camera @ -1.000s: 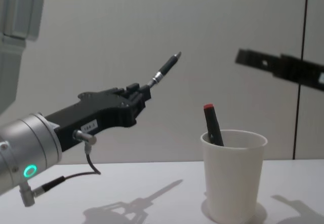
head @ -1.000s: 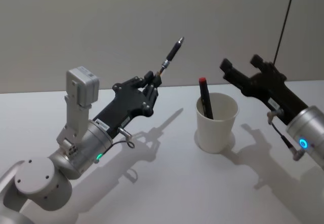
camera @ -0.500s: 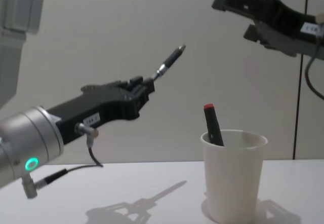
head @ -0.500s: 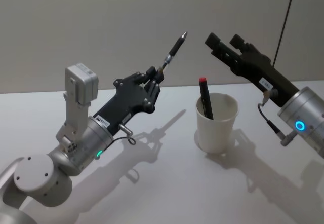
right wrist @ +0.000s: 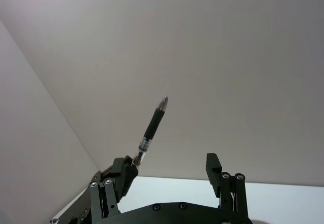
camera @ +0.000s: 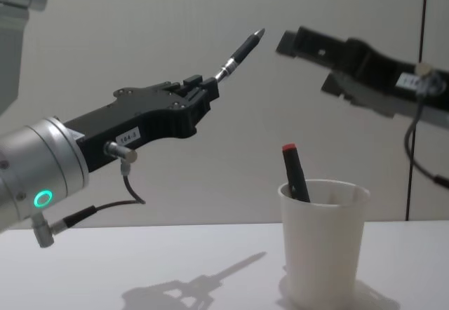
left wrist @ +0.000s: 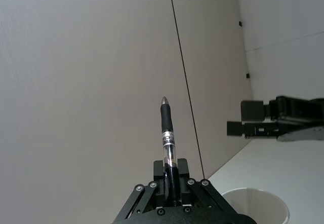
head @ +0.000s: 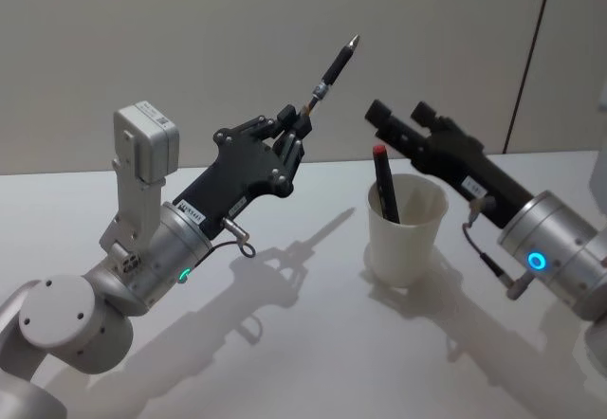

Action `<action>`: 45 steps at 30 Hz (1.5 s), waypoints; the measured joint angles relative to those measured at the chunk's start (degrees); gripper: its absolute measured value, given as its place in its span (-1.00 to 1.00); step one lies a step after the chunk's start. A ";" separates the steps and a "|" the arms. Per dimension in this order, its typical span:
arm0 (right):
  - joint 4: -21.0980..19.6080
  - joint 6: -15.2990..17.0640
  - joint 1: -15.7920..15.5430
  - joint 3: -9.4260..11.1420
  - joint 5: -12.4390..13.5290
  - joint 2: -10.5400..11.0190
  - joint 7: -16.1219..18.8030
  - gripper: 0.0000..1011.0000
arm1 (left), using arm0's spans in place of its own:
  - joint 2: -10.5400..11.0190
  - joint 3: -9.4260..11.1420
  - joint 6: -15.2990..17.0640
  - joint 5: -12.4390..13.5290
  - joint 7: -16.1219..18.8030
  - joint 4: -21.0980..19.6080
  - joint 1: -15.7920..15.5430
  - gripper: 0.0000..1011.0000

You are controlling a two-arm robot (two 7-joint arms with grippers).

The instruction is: Place the pen into the pen holder.

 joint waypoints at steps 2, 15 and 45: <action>0.52 -0.02 -0.08 -0.49 -0.17 -0.43 -0.27 0.98 | 0.03 -0.03 0.05 0.07 -0.07 -0.15 -0.02 -0.69; 3.66 -1.45 1.27 -3.03 1.61 -4.32 -0.79 0.98 | 0.13 -0.17 0.27 0.46 -0.39 -0.82 -0.09 -0.69; 11.13 -2.73 6.02 -4.62 10.98 -10.04 -2.39 0.98 | 0.19 -0.24 0.38 0.64 -0.54 -1.17 -0.12 -0.69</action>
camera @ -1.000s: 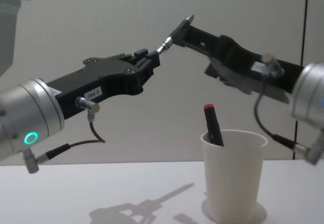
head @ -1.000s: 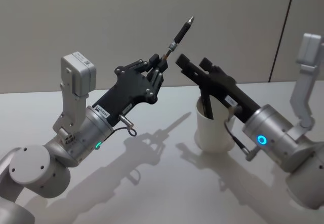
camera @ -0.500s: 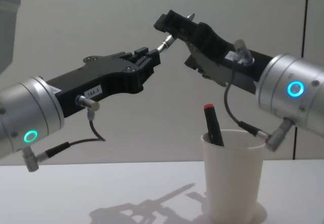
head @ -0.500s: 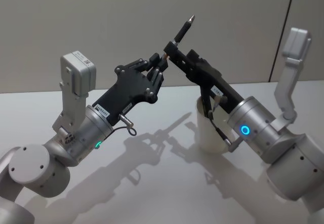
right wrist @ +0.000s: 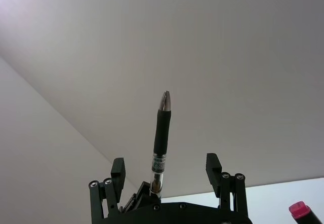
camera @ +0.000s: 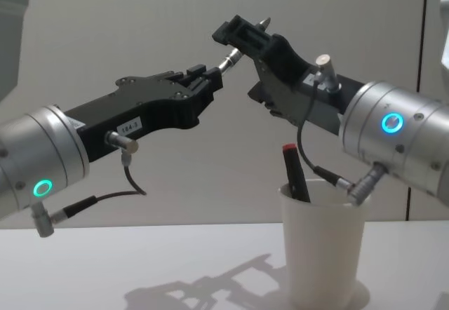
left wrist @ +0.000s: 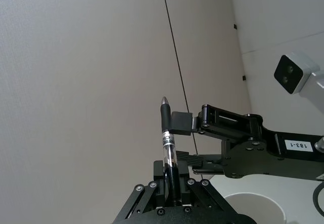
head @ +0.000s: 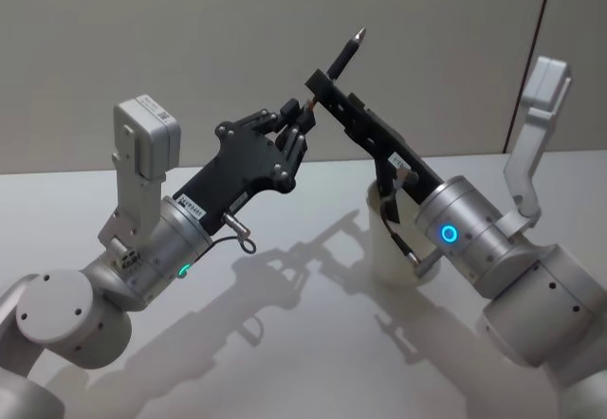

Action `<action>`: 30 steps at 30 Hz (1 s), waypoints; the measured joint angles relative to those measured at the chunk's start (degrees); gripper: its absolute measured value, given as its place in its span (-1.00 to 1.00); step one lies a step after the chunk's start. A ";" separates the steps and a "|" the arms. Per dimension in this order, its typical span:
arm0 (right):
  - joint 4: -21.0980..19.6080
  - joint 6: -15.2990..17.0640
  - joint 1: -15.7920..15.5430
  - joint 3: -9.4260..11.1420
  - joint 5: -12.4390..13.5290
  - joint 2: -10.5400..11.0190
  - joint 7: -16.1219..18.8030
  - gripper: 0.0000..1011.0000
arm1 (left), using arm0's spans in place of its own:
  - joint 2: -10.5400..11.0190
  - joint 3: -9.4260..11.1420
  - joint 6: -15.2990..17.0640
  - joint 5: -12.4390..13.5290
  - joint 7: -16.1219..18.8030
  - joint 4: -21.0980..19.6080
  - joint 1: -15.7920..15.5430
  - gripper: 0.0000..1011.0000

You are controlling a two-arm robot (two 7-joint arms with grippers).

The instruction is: Place the pen into the pen holder.

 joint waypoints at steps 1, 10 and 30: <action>0.15 0.04 0.07 0.01 0.33 -0.07 -0.01 0.98 | 0.00 0.00 0.00 0.00 0.00 0.00 0.00 -0.69; 1.50 0.58 0.89 -0.02 3.21 -0.67 0.11 0.98 | 0.00 0.00 -0.01 0.00 0.00 0.00 0.00 -0.69; 2.87 0.33 2.24 -0.58 5.02 -1.31 0.41 0.98 | 0.00 0.00 -0.01 -0.01 0.01 0.00 0.00 -0.69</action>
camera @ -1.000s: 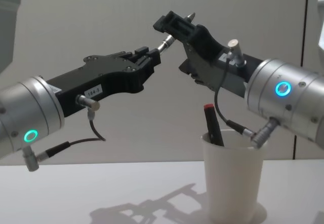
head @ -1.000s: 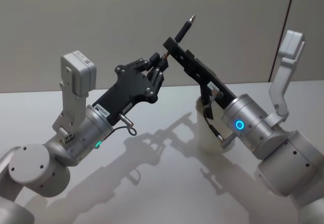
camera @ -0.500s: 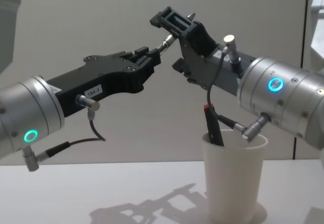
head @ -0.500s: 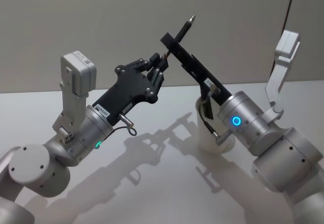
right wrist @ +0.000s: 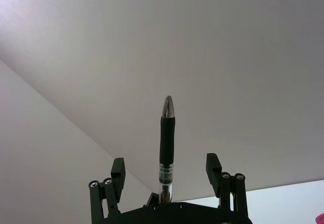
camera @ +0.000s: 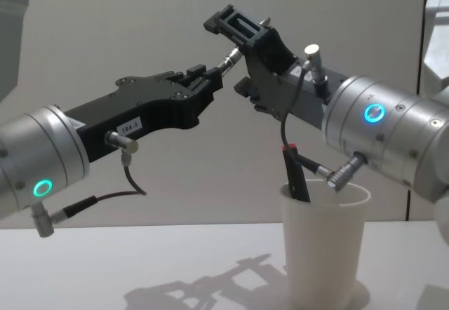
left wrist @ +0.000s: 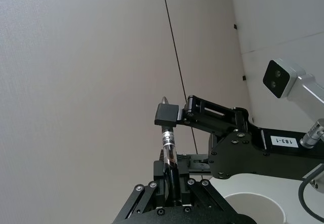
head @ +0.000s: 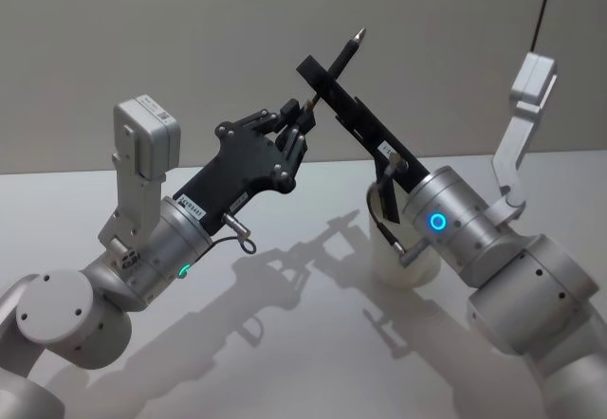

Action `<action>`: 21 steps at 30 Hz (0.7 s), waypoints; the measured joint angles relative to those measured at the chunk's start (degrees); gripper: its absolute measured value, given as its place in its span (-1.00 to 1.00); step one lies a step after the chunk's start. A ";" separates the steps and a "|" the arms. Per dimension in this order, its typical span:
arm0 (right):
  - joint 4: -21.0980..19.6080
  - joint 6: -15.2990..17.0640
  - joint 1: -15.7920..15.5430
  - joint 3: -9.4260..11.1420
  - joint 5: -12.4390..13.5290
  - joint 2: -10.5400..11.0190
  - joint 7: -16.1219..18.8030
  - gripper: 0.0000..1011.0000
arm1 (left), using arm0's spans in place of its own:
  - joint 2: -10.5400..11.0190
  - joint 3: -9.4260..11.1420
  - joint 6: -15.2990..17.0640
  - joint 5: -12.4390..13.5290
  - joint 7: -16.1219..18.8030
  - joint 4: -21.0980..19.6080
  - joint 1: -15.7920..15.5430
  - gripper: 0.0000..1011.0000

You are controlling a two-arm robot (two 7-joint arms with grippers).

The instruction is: Place the pen into the pen holder.

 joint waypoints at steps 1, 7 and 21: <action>0.06 -0.11 0.04 -0.03 -0.01 -0.01 -0.02 0.98 | 0.00 0.00 0.00 0.00 0.00 0.00 0.00 -0.69; 0.45 -0.61 0.26 -0.16 -0.17 -0.09 -0.13 0.98 | 0.00 0.00 0.00 0.00 0.00 0.00 0.00 -0.69; 0.87 -1.17 0.48 -0.31 -0.39 -0.17 -0.24 0.32 | 0.00 0.00 0.00 0.00 0.00 0.00 0.00 -0.69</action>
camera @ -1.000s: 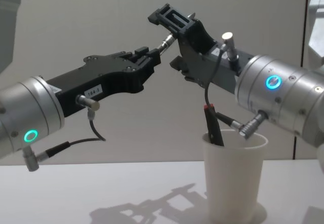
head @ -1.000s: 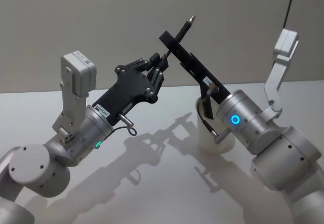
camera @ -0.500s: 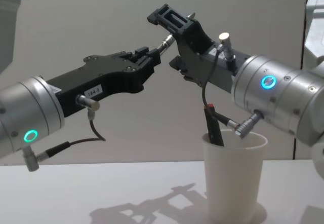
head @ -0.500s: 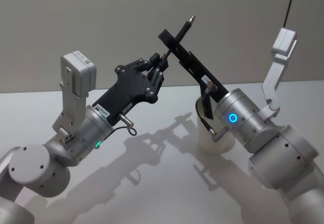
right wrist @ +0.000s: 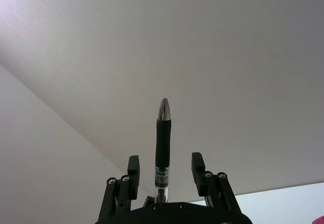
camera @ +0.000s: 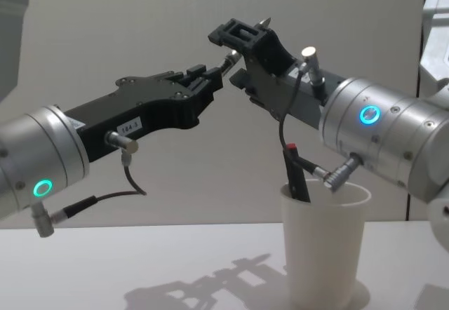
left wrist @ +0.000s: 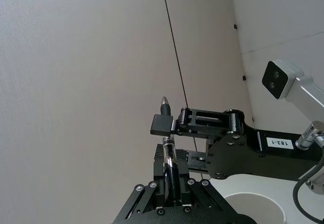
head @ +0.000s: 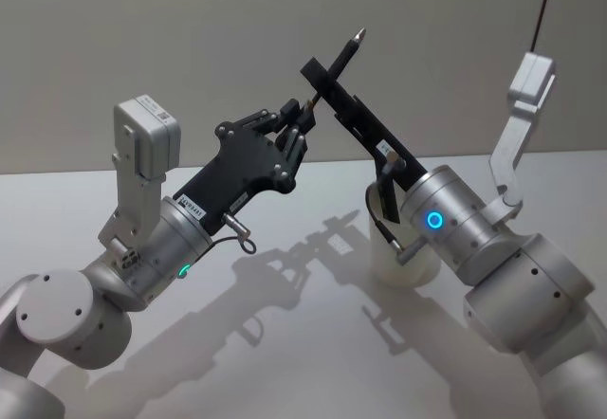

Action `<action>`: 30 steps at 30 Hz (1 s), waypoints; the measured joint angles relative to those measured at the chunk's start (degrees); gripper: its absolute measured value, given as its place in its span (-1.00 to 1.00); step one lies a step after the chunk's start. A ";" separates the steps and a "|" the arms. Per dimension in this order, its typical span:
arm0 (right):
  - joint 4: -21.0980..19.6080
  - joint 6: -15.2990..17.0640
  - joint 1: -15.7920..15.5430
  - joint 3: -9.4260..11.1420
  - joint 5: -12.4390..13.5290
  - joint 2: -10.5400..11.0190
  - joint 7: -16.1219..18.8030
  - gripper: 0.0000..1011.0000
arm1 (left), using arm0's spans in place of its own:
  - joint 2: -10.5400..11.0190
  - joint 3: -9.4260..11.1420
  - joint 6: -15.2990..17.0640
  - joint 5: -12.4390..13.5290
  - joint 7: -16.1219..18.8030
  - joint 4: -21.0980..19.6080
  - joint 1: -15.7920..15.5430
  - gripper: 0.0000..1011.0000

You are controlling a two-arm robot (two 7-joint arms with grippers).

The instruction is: Place the pen into the pen holder.

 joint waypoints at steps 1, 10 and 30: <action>0.01 -0.02 0.00 0.00 -0.01 -0.01 0.00 0.24 | 0.00 0.00 0.00 0.00 0.00 0.00 0.00 -0.69; 0.09 -0.13 0.04 -0.05 -0.04 -0.03 -0.04 -0.29 | 0.00 0.00 0.00 0.00 0.00 0.00 0.00 -0.69; 0.17 -0.23 0.09 -0.06 -0.08 -0.03 0.04 -0.72 | 0.00 0.00 0.03 0.09 0.00 0.01 0.00 -0.70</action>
